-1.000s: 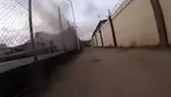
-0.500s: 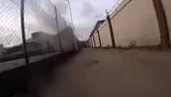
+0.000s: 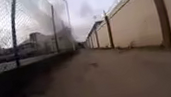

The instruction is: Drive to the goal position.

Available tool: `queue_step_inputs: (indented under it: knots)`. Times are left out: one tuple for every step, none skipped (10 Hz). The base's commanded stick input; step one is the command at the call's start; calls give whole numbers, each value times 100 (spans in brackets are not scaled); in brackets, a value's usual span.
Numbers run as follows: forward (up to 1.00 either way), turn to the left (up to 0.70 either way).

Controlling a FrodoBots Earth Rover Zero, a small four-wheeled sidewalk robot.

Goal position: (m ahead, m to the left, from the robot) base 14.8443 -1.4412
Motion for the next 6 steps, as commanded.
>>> queue_step_inputs:
  knots:
    - [50, 0]
    - [50, 0]
    - [50, 0]
    - [50, 0]
    - [50, 0]
    - [50, 11]
